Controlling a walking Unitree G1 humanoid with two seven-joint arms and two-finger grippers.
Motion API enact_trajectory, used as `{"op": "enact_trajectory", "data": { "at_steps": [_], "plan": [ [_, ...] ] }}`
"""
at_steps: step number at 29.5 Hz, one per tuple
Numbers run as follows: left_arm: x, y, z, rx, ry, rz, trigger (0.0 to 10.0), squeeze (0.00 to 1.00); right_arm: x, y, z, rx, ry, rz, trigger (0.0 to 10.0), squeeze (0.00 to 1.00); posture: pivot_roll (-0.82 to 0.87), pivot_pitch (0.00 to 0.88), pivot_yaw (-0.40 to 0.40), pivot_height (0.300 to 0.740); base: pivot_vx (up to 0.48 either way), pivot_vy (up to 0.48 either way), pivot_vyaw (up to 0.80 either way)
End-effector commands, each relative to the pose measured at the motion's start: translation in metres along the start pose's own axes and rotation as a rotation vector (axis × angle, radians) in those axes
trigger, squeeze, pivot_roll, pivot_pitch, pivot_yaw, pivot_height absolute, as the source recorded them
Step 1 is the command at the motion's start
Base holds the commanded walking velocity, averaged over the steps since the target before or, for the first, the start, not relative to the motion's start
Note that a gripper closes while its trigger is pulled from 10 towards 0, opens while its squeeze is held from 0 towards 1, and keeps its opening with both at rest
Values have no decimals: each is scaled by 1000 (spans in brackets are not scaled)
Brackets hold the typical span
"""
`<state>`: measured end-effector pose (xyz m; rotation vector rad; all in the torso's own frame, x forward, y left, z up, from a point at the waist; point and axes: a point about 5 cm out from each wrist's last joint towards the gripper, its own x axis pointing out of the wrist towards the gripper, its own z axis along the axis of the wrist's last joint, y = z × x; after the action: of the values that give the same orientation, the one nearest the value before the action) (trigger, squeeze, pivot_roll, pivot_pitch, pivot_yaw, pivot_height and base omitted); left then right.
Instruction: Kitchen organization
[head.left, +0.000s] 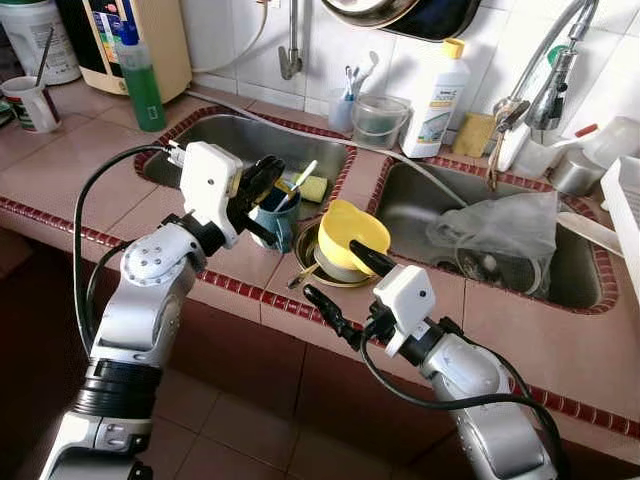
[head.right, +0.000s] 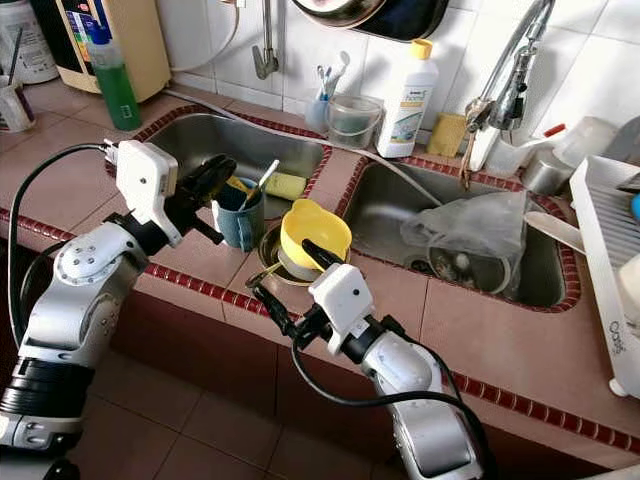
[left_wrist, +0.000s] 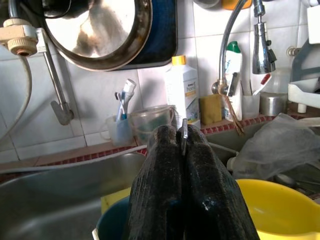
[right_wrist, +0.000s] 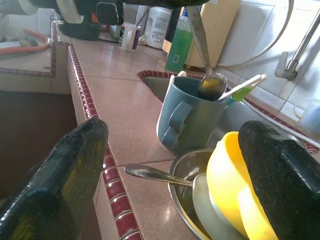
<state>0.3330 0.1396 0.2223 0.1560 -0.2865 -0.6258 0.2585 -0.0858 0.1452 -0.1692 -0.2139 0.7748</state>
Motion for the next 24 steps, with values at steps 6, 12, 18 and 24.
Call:
{"op": "enact_trajectory", "data": {
  "at_steps": [6, 12, 18, 24],
  "plan": [
    [5, 7, 11, 25, -12, -17, 10000, 0, 2, -4, 2, -6, -10, 2, 10000, 0, -7, 31, -54, 740, 0, 0, 0],
    [1, 32, 28, -6, -71, 42, 10000, 0, 4, -5, 3, -8, -16, -5, 10000, 0, -13, 31, -46, 740, 0, 0, 0],
    [-5, 43, 31, -16, -88, 101, 10000, 0, 5, -9, 5, 7, -33, -38, 10000, 0, -14, 28, -43, 740, 0, 0, 0],
    [-14, 44, 17, -26, -81, 236, 10000, 0, 3, -30, 14, 79, -104, -235, 10000, 0, -17, 30, -36, 740, 0, 0, 0]
  ]
}}
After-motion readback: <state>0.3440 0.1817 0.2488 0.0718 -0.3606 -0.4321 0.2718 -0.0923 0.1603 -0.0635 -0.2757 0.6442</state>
